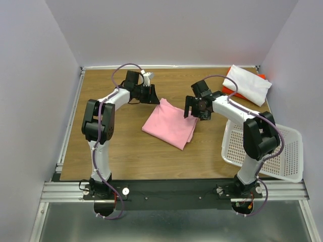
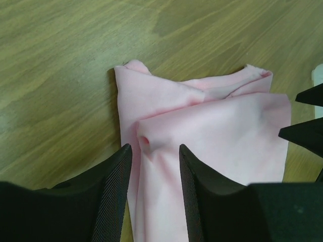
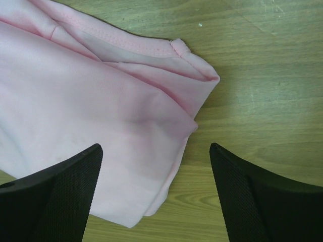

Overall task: Fold and stack the t-shirts
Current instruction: Neatly place the folded tshirt to the corner

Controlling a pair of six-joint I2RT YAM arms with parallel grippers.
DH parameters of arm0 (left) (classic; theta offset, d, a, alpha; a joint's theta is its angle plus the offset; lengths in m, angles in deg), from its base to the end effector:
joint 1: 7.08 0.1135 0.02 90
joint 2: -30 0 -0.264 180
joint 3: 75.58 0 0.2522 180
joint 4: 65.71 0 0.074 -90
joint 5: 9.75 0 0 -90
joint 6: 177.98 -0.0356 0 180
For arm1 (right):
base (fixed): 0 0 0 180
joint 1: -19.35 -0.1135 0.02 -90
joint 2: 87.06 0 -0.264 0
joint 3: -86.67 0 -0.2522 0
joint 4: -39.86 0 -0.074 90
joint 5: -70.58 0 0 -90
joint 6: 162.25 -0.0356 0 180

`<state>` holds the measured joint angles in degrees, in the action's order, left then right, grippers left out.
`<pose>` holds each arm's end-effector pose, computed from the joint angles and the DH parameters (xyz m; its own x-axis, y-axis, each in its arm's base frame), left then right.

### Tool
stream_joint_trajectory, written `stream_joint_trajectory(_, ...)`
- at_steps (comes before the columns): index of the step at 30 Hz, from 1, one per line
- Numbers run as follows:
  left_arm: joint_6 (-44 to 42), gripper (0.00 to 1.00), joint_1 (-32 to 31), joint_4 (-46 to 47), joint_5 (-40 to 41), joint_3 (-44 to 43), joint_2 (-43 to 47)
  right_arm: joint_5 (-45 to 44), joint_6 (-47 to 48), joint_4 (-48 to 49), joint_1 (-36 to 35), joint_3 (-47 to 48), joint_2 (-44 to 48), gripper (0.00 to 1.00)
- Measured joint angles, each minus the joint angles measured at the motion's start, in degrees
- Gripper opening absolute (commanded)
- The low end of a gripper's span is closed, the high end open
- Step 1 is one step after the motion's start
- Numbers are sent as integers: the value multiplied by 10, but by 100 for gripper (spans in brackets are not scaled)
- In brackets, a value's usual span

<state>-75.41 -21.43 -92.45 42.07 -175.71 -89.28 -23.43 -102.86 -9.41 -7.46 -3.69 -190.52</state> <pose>0.4386 -0.1349 0.1878 -0.8120 0.0312 -0.5828 0.4456 0.6779 -0.5847 0.3366 0.1673 0.2124 -0.8997 0.1145 -0.4213 0.0423 0.9833 0.1768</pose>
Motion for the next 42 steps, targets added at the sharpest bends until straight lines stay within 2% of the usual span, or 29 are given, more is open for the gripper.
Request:
stream_joint_trajectory(4,-17,61,0,-7,4,31,5,17,0,10,7,-24,19,98)
stream_joint_trajectory(9,-31,61,0,-21,19,84,23,60,0,30,19,-64,44,98)
stream_joint_trajectory(15,-38,60,0,-21,28,98,31,128,0,72,38,-110,50,99)
stream_joint_trajectory(21,-47,49,0,-20,28,103,31,183,0,102,53,-150,50,99)
stream_joint_trajectory(25,-51,39,0,-19,28,109,31,208,-1,121,58,-166,50,99)
stream_joint_trajectory(28,-52,23,0,-16,27,122,36,229,-5,138,61,-181,50,99)
stream_joint_trajectory(31,-50,12,0,-14,27,141,45,252,-11,162,63,-192,51,98)
stream_joint_trajectory(37,-38,4,0,-7,27,179,67,298,-27,222,69,-223,55,96)
stream_joint_trajectory(42,-23,2,0,-1,26,216,92,332,-41,279,70,-246,53,94)
